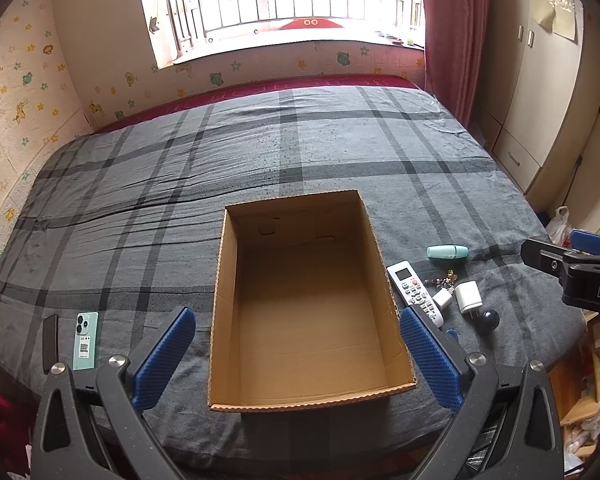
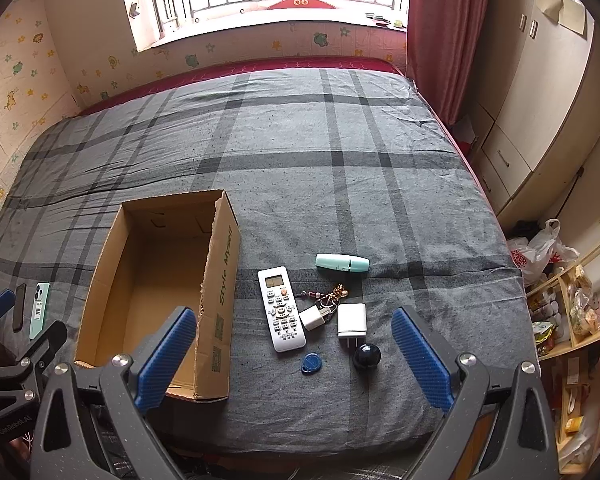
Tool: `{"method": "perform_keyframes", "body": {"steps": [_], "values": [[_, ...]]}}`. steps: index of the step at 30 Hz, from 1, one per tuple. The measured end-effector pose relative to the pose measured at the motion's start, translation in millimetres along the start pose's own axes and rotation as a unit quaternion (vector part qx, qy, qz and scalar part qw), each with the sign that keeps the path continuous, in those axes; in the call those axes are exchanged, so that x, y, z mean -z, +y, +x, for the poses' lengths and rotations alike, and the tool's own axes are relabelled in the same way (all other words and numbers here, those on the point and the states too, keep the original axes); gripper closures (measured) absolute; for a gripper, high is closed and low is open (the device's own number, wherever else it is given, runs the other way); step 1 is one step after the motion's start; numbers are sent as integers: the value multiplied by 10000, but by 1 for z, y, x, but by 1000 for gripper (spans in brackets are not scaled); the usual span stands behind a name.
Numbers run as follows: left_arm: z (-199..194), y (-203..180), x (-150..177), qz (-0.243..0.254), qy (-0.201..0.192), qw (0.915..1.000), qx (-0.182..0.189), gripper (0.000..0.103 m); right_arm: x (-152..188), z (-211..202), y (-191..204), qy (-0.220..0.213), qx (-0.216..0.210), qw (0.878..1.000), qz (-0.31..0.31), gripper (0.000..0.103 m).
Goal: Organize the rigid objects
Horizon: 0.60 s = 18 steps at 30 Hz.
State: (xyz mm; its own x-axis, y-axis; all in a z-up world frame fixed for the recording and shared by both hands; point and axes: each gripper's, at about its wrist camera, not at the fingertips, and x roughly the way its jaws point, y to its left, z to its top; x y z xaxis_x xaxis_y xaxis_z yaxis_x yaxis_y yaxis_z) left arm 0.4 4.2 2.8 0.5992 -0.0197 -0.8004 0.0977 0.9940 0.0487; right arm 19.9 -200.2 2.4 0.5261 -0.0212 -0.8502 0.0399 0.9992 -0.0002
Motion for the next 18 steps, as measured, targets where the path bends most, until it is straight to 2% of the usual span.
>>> {"method": "perform_keyframes", "body": {"steps": [10, 18], "values": [[17, 19, -6, -88, 10, 9999, -62, 0, -5, 13, 1, 92, -27, 9999, 32, 3], [58, 51, 1, -271, 135, 9991, -302, 0, -7, 25, 2, 167, -6, 9999, 36, 3]]}}
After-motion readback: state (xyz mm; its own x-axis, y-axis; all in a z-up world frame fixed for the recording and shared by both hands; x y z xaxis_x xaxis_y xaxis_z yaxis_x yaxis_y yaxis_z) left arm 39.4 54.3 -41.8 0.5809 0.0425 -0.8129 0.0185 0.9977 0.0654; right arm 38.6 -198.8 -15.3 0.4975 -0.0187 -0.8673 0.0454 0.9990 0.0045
